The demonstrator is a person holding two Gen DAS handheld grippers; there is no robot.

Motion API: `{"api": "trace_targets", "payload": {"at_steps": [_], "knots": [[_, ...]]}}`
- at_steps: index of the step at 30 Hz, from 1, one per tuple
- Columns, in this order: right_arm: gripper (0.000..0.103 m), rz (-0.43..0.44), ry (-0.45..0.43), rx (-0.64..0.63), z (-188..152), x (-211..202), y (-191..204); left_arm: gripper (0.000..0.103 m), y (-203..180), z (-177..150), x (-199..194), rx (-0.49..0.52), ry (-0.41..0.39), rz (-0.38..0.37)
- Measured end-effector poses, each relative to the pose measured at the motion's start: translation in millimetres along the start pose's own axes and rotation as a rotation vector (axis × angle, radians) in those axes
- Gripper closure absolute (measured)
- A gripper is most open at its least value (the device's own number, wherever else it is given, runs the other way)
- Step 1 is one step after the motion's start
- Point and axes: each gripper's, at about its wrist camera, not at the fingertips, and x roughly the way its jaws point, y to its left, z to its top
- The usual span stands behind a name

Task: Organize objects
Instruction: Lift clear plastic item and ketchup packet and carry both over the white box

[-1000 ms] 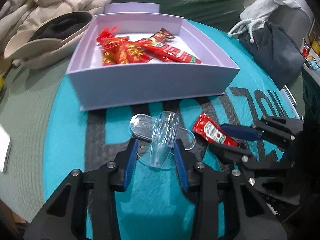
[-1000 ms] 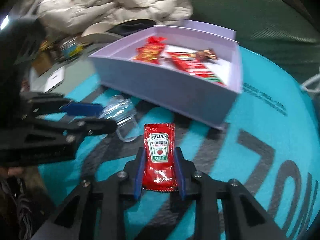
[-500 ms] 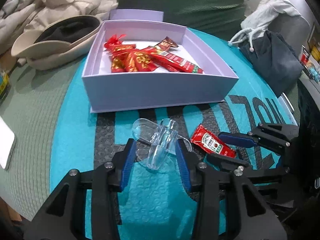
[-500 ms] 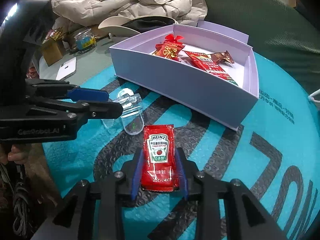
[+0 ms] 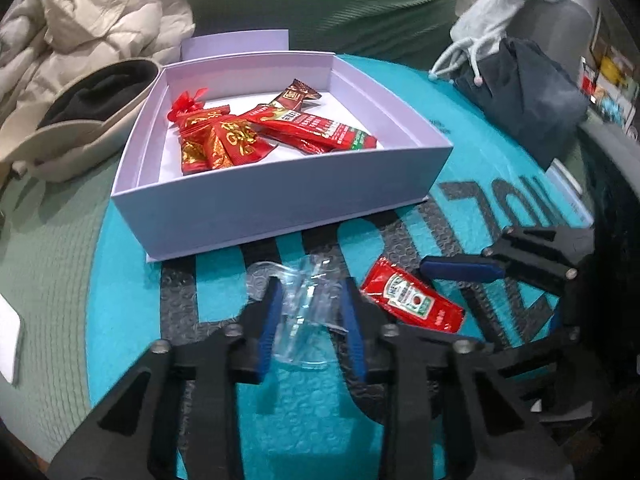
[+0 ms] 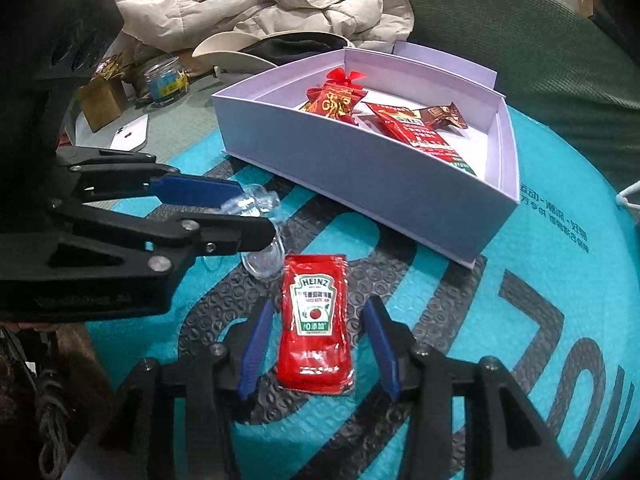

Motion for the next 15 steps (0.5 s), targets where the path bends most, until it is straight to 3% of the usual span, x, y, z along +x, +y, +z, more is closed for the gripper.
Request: {"api": "trace_targets", "payload": {"at_steps": [2,4,15], "knots": [[0.073,-0.016,-0.001,-0.004,0,0,0,0.080,-2,-1,2,0.012,0.005,0.023],[0.076,-0.004,0.004,0.019,1,0,-4,0.080,-2,-2,2,0.011,0.000,0.028],[0.080,0.058,-0.004,0.082,4,-5,-10,0.080,10,-1,-13,-0.069,0.009,0.001]]}}
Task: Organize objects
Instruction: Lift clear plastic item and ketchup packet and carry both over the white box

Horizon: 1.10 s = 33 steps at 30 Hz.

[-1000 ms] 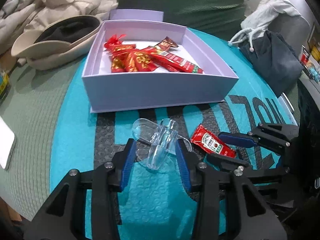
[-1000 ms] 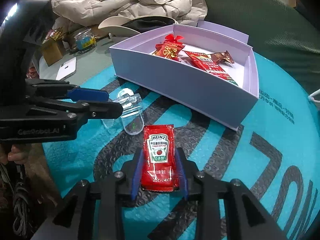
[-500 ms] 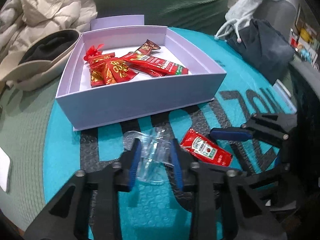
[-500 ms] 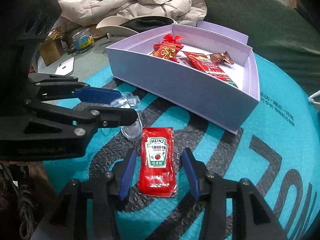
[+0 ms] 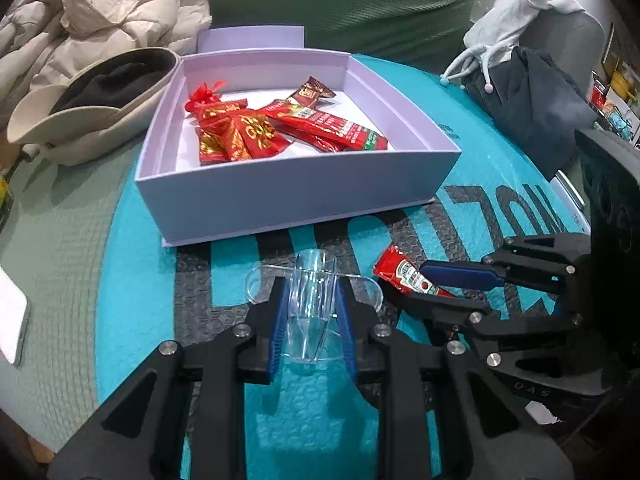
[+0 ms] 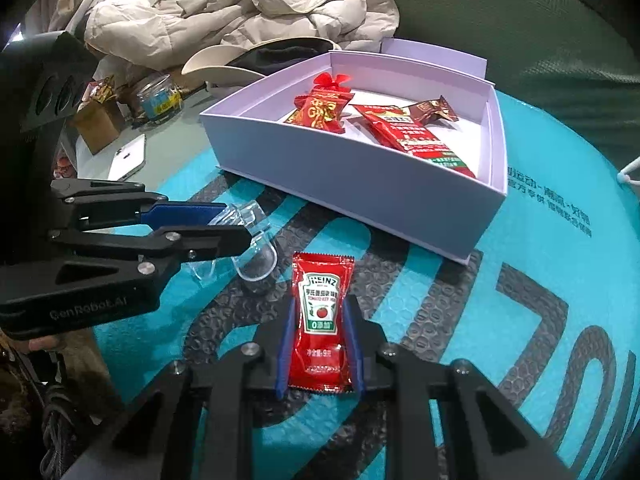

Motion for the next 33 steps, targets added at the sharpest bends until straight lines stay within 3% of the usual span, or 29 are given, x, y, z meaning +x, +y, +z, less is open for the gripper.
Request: {"api": "trace_targets", "payload": {"at_steps": [16,33], "knots": [[0.080,0.040,-0.028,-0.043,22,-30,26,0.080,11,4,-40,-0.062,-0.019,0.051],[0.080,0.133,-0.059,-0.177,77,-45,34,0.080,30,40,-69,-0.163,-0.068,0.132]]}}
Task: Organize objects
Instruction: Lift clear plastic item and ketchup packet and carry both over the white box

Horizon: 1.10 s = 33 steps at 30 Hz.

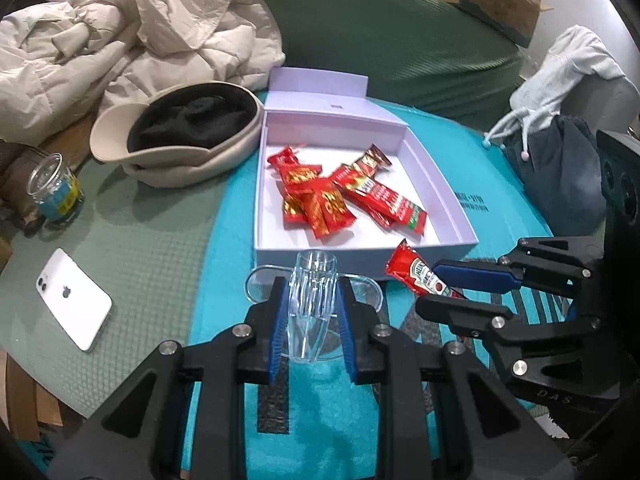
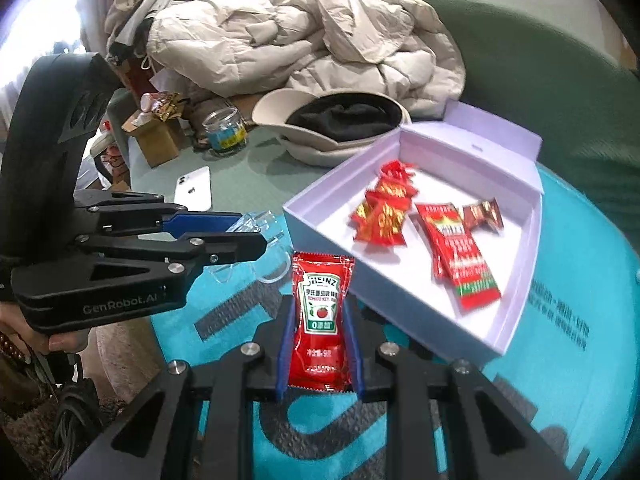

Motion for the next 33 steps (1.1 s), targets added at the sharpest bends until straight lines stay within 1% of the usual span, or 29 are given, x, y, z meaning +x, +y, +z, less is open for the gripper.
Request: {"api": "trace_targets", "payload": {"at_steps": [6,10,14,22,28,33], "knots": [[0.080,0.023,-0.051,-0.011,15,-10,-2,0.080,2,15,-2,0.006,-0.010,0.035],[0.080,0.017,-0.065,-0.007,19,-14,-6,0.080,0,23,0,0.007,-0.009,0.032],[0.080,0.003,-0.084,-0.001,23,-22,-13,0.080,-7,33,3,0.026,0.001,0.036],[0.080,-0.043,-0.117,0.004,35,-34,-32,0.080,-24,56,5,0.064,-0.010,0.021],[0.080,-0.073,-0.147,0.001,48,-46,-48,0.080,-43,79,2,0.127,-0.036,0.031],[0.080,-0.100,-0.174,0.000,59,-57,-62,0.080,-56,99,4,0.150,-0.061,0.021]]}}
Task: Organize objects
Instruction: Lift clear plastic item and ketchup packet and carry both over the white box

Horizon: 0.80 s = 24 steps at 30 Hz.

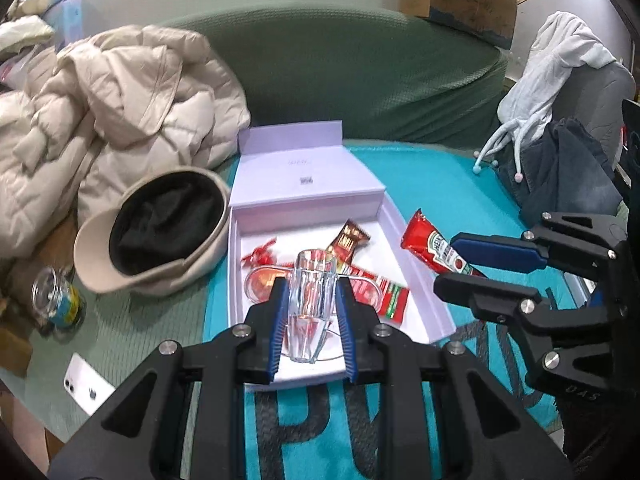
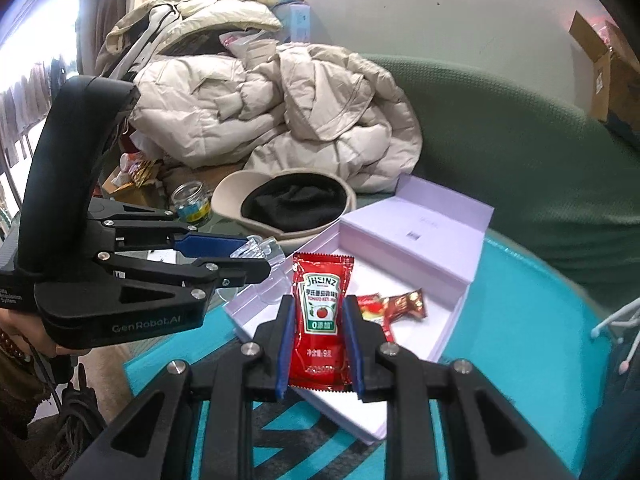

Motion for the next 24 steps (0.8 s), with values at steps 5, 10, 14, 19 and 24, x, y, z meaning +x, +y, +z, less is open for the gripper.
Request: {"api": "trace_targets", "payload": {"at_steps": [5,10,14,19,24], "knots": [[0.080,-0.029,-0.017,0.003,12,-6,-17,0.080,-9,21,7,0.022,-0.012,-0.021],[0.080,-0.042,-0.027,0.008,21,-7,-32,0.080,-11,39,14,0.027,-0.030,-0.037],[0.080,-0.064,-0.047,0.010,28,-6,-41,0.080,-11,52,23,0.032,-0.024,-0.050],[0.080,-0.079,-0.066,0.008,36,-1,-50,0.080,-7,66,36,0.043,-0.014,-0.050],[0.080,-0.085,-0.071,-0.002,43,10,-53,0.080,-4,72,51,0.055,0.006,-0.023]]}}
